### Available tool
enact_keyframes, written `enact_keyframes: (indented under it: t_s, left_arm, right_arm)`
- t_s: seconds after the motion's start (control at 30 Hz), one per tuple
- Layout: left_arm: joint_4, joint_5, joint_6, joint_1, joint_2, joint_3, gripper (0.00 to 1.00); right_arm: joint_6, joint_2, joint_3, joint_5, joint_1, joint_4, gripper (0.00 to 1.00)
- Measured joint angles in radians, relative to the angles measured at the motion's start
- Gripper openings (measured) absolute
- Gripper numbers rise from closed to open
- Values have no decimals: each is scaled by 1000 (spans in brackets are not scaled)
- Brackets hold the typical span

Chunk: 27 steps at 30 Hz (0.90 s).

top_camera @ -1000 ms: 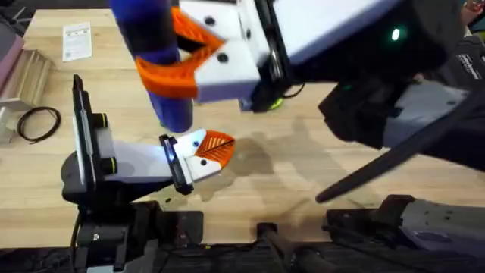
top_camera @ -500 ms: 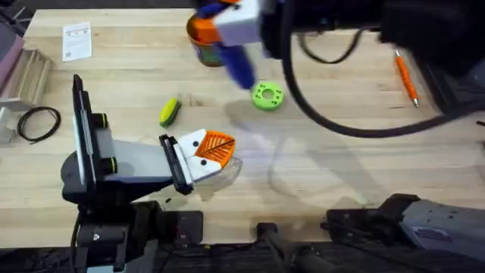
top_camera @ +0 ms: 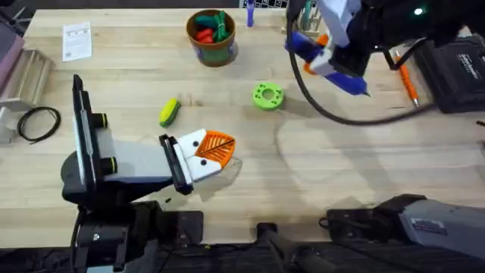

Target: Pick up the gripper from the table and insert it into the empty holder that is missing its gripper. Then pick up a screw, insert it into the mounting hole, and use the screwdriver to tighten it. Finally, clean up the table by picking up the vegetable and placing it into the bucket.

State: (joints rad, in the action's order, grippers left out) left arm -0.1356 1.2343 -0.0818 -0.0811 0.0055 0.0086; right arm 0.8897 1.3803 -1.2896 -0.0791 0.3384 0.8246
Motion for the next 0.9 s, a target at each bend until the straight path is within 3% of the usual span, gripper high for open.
enact_keyframes:
  t_s: [0.33, 0.77, 0.8, 0.9]
  left_arm:
    - [0, 0, 0, 0, 0, 0, 14]
    - [0, 0, 0, 0, 0, 0, 14]
    - [0, 0, 0, 0, 0, 0, 14]
    - [0, 0, 0, 0, 0, 0, 14]
  right_arm:
    - [185, 218, 0, 37, -159, 40, 19]
    - [270, 492, -1, 165, -170, -10, 36]
    - [269, 493, -4, 169, -168, -9, 143]
    - [271, 491, -10, 176, -160, -20, 595]
